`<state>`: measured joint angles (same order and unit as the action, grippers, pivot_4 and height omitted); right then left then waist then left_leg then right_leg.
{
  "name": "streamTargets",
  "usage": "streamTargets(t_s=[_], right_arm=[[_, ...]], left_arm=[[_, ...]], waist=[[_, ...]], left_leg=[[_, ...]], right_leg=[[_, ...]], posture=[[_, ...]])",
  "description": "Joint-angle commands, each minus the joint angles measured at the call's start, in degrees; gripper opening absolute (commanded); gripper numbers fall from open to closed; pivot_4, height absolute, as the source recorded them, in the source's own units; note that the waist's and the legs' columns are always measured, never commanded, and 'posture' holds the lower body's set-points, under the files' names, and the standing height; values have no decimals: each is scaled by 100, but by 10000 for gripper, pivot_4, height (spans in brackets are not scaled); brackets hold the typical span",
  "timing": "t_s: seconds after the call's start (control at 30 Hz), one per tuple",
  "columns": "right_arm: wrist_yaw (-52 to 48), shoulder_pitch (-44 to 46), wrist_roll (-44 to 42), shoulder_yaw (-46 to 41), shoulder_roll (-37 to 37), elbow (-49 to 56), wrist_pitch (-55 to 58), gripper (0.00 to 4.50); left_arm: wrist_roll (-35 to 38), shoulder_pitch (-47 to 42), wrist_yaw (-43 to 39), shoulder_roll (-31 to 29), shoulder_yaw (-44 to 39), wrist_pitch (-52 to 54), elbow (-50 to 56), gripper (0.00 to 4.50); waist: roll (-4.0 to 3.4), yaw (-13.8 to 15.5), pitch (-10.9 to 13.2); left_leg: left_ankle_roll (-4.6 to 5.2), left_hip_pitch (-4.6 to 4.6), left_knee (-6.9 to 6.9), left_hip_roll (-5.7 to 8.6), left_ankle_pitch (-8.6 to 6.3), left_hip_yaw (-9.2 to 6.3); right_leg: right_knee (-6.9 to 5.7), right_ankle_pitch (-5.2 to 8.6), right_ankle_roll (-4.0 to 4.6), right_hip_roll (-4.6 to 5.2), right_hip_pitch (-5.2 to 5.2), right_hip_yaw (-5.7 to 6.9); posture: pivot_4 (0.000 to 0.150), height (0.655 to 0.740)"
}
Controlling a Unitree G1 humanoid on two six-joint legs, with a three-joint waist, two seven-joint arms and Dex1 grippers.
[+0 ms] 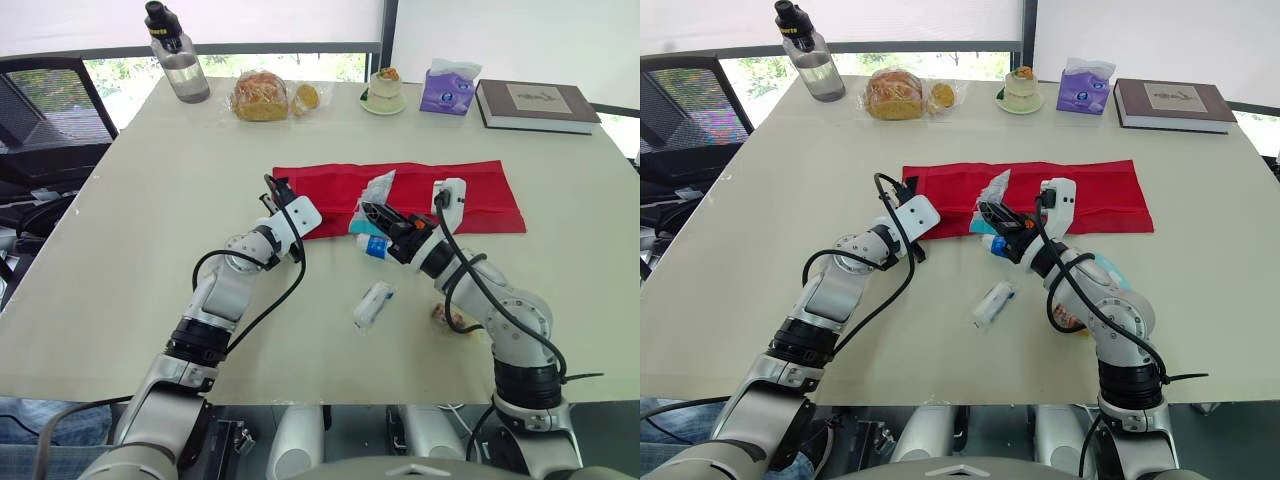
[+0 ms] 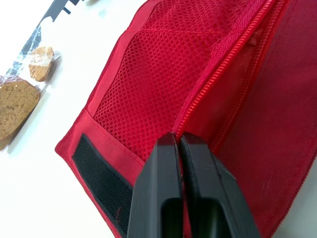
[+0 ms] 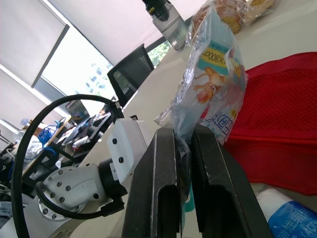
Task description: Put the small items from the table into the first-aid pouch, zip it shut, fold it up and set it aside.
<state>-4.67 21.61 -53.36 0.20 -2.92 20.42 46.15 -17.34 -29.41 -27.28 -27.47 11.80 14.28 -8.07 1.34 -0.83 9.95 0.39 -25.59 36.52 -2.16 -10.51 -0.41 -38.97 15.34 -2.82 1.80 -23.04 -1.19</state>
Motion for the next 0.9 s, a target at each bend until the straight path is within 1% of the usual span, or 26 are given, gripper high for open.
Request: streamTargets(t_s=[0.03,0.23,0.3,0.47,0.67,0.8,0.9], right_arm=[[-94,98,-71,-27,36,117,-3,0],[-90,88,-290,-60,219,-116,150,0],[-105,108,-333,-51,280,-220,226,0],[-118,242,-313,-106,385,-544,312,0],[-93,472,-234,-259,463,-1094,324,0],[-19,589,-289,-443,581,-1424,332,0],[65,687,-375,-621,783,-1731,332,0]], left_arm=[[65,-27,30,-23,-106,-179,190,265],[126,-174,91,0,-106,-622,283,265],[193,-226,121,94,-136,-704,336,265],[368,-281,-9,340,-100,-649,480,265],[575,-530,-217,663,-24,-494,276,265],[740,-622,-372,760,-76,-343,219,265],[831,-645,-532,718,-81,-343,226,265]], waist=[[0,1,0],[0,7,0],[0,16,0],[0,8,0],[0,9,0],[0,4,0],[0,-8,0]], left_leg=[[0,0,0,0,0,0],[0,-1,0,0,0,-1],[0,-1,0,0,0,0],[0,-3,1,3,0,2],[0,-3,0,2,0,-2],[0,-4,1,3,0,1],[0,-3,0,2,0,0]], right_leg=[[0,0,0,0,0,0],[0,0,0,0,0,1],[0,0,0,1,0,1],[2,-1,-1,4,0,-1],[1,-1,-1,0,0,3],[2,-1,-1,0,0,0],[2,-1,-1,-1,-1,0]], posture=[[1500,7400],[1500,7400],[1500,7400],[1500,7400],[1500,7400],[1500,7400],[1500,7400]])
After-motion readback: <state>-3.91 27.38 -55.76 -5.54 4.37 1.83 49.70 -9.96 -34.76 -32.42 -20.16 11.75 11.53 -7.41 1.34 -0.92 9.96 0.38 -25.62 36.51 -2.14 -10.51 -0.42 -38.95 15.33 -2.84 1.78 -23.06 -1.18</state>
